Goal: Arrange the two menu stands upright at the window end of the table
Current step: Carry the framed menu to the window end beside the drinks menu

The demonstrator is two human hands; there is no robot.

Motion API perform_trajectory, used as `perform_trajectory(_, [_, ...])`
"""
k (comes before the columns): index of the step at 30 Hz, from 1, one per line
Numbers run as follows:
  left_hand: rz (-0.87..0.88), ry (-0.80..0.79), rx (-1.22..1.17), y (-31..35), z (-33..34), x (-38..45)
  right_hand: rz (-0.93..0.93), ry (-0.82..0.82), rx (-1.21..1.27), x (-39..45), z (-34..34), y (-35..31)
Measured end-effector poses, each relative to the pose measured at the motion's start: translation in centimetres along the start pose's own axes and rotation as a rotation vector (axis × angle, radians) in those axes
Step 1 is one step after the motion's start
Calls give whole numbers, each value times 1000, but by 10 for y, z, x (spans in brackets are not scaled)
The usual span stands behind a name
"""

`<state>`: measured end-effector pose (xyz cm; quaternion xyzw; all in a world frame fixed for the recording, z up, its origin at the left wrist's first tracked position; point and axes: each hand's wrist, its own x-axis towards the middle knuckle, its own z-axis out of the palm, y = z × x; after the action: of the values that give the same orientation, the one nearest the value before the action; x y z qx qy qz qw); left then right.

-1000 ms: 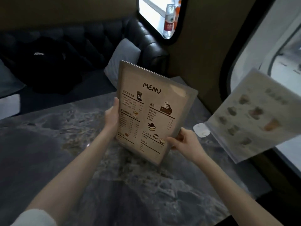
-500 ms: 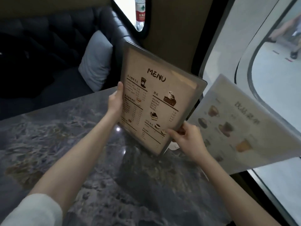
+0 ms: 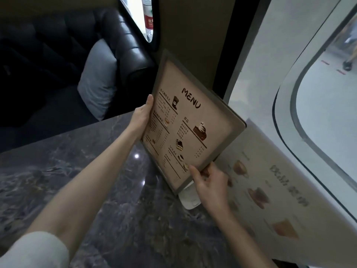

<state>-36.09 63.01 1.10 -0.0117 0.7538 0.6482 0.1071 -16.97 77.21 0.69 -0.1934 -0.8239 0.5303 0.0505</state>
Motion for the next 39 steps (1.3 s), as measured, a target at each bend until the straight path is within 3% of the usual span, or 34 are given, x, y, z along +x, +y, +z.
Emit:
perform_trajectory(24, [-10, -207, 49, -27, 8, 39, -30, 6, -14, 24, 19, 14])
perform_trajectory(31, [-59, -130, 47, -15, 20, 26, -25, -2, -57, 23, 15, 10])
perform_trajectory(39, [24, 45, 232, -28, 27, -13, 140, -230, -213, 25, -4, -14])
